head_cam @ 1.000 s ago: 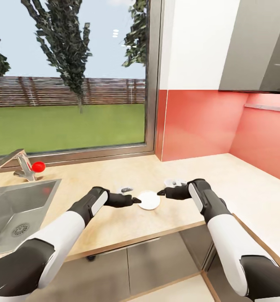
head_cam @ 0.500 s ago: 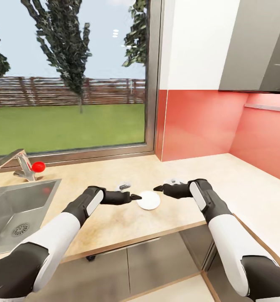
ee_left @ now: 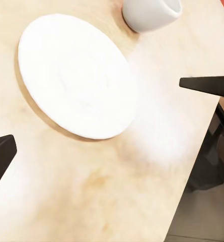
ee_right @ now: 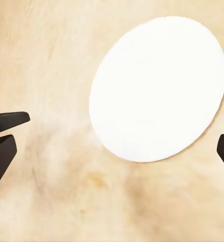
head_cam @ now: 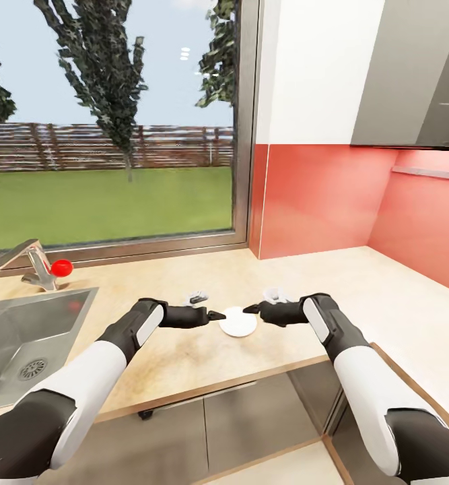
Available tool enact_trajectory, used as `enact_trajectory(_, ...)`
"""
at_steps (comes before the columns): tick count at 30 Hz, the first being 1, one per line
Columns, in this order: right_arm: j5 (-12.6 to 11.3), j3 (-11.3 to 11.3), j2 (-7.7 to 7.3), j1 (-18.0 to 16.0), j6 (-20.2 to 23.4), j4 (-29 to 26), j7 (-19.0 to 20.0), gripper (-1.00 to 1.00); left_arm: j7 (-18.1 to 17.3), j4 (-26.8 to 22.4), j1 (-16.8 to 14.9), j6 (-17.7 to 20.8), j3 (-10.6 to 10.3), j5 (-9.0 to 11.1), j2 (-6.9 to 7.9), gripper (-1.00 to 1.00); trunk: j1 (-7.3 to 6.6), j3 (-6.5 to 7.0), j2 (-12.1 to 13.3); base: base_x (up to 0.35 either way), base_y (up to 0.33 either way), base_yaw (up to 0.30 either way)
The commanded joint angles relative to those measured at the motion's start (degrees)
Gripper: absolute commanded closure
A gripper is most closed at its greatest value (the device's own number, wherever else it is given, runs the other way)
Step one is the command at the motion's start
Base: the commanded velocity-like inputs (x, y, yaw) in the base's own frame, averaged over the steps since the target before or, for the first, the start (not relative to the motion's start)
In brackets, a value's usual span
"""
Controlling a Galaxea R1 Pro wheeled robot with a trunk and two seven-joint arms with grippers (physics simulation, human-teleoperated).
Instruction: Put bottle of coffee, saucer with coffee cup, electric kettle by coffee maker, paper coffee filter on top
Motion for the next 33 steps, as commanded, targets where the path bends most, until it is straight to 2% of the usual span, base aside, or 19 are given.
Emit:
enact_trajectory(1, 0.2, 0.0, 0.0, 0.0, 0.2, 0.0, 0.3, -1.0, 0.0, 0.0, -0.1, 0.3, -0.1, 0.3, 0.02, -1.0, 0.01, -0.08, -0.1, 0.0, 0.0, 0.0)
enact_trajectory(13, 0.2, -0.1, -0.1, 0.0, 0.2, 0.3, 0.3, -1.0, -0.1, 0.0, -0.1, 0.3, -0.1, 0.3, 0.02, -1.0, 0.01, -0.08, -0.1, 0.092, 0.0, 0.0)
enact_trajectory(16, 0.2, -0.1, -0.92, 0.0, 0.2, 0.3, 0.3, -1.0, -0.1, 0.0, -0.1, 0.3, -0.1, 0.3, 0.12, -1.0, 0.01, -0.08, -0.1, 0.024, 0.0, 0.0)
enact_trajectory(20, 0.2, 0.0, -1.28, 0.0, 0.2, 0.3, 0.3, -1.0, 0.0, 0.0, -0.1, 0.3, -0.1, 0.3, 0.48, -1.0, 0.01, -0.08, -0.1, 0.004, 0.0, 0.0)
enact_trajectory(33, 0.2, 0.0, -1.3, 0.0, 0.2, 0.2, 0.2, -1.0, -0.1, 0.0, -0.1, 0.2, -0.2, 0.3, 0.74, -1.0, 0.01, -0.08, -0.1, 0.023, 0.0, -0.001)
